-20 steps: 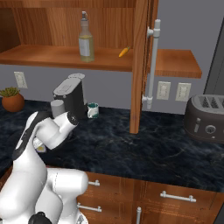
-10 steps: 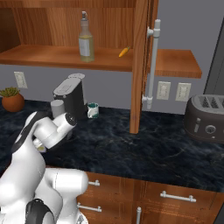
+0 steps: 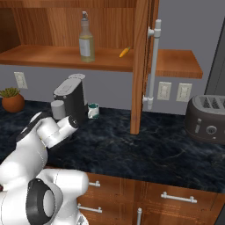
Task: Pick the oil and vinegar bottle and condiment bottle from the counter and place them in the cabinet.
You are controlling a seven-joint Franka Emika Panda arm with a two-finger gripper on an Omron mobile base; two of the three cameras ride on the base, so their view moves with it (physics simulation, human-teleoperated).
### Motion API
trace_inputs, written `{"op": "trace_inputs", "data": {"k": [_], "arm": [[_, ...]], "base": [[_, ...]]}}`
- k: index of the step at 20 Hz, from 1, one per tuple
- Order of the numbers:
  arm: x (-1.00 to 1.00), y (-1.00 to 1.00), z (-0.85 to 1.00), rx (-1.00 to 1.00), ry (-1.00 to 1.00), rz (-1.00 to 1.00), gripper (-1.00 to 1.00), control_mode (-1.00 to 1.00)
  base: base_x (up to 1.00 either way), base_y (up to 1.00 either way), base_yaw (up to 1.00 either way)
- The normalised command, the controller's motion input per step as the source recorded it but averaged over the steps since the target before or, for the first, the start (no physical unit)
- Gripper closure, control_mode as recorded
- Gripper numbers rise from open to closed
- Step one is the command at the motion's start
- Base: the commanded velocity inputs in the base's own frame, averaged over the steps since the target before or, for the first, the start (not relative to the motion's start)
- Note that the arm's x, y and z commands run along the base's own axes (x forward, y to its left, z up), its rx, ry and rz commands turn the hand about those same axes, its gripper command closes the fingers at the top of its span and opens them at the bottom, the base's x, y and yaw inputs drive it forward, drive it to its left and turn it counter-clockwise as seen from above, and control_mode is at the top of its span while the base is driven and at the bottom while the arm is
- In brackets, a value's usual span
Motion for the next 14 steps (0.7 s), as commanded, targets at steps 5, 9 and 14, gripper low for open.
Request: {"op": "trace_inputs", "data": {"k": [5, 9, 14], "arm": [[0.00, 0.00, -0.17, 0.00, 0.00, 0.00, -1.00, -1.00], [0.03, 0.00, -0.11, 0.00, 0.00, 0.00, -1.00, -1.00], [0.05, 0.01, -0.08, 0.00, 0.00, 0.00, -1.00, -1.00]], "base": [[0.00, 0.00, 0.00], [0.00, 0.00, 0.00], [0.00, 0.00, 0.00]]}}
